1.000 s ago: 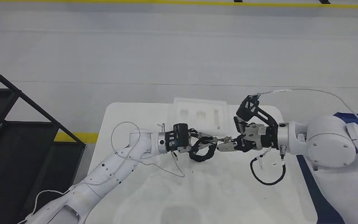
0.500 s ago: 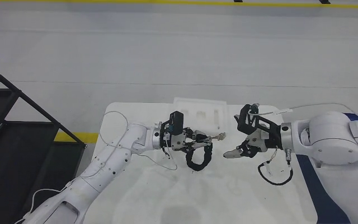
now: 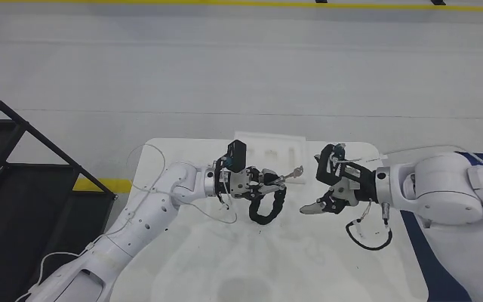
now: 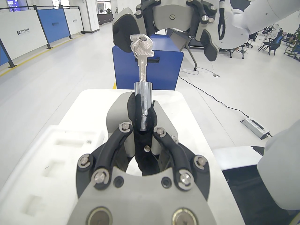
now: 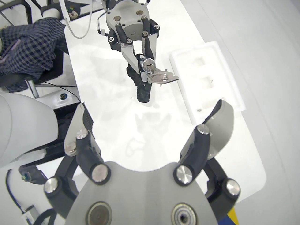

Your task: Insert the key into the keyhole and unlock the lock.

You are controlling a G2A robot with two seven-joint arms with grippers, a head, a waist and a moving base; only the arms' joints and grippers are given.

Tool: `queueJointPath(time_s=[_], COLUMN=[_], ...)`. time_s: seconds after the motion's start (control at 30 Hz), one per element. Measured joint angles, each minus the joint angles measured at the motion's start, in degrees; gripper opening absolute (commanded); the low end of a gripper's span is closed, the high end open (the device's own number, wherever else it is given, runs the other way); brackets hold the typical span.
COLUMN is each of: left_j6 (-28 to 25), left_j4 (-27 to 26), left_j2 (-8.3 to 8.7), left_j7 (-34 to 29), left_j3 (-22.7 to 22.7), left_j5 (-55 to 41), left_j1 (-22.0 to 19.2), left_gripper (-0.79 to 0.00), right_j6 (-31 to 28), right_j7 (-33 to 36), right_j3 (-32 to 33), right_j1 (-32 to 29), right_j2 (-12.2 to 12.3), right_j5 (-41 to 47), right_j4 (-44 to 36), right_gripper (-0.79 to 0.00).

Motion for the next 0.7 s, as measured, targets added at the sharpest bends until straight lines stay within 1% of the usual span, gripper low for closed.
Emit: queueJointPath(time_s=[0.1, 0.23, 0.33, 0.47, 0.6, 0.7], left_j6=[0.05, 1.33, 1.81, 2.08, 2.22, 2.53], left_j4=[0.09, -0.06, 0.16, 0.75, 1.17, 1.41], left_j2=[-0.20, -0.57, -0.91, -1.32, -1.64, -1.86], left_j7=[-0.67, -1.49, -1.54, -0.87, -0.12, 0.28], left_j3=[0.13, 0.28, 0.52, 0.62, 0.44, 0.26], left_j5=[-0.26, 0.75, 1.53, 2.25, 3.04, 3.74], left_j1=[0.20, 0.01, -0.15, -0.30, -0.36, -0.31], left_gripper=[-0.785, -0.785, -0.785, -0.785, -0.785, -0.785], right_j6=[-3.63, -7.11, -7.80, -8.29, -8.29, -8.44], right_j7=[-4.03, -7.53, -8.22, -8.71, -8.71, -8.85], right_j3=[-2.18, -2.93, -3.59, -4.86, -7.65, -8.47], right_j1=[0.28, -0.29, -0.67, -0.58, 0.17, 0.83], right_j2=[0.74, 1.55, 2.07, 2.53, 3.21, 3.58], right_j5=[-4.86, -8.44, -10.29, -10.11, -11.79, -11.71], right_j4=[-0.15, -1.54, -2.19, -2.67, -3.82, -4.32], right_gripper=[0.000, 0.000, 0.000, 0.000, 0.000, 0.000])
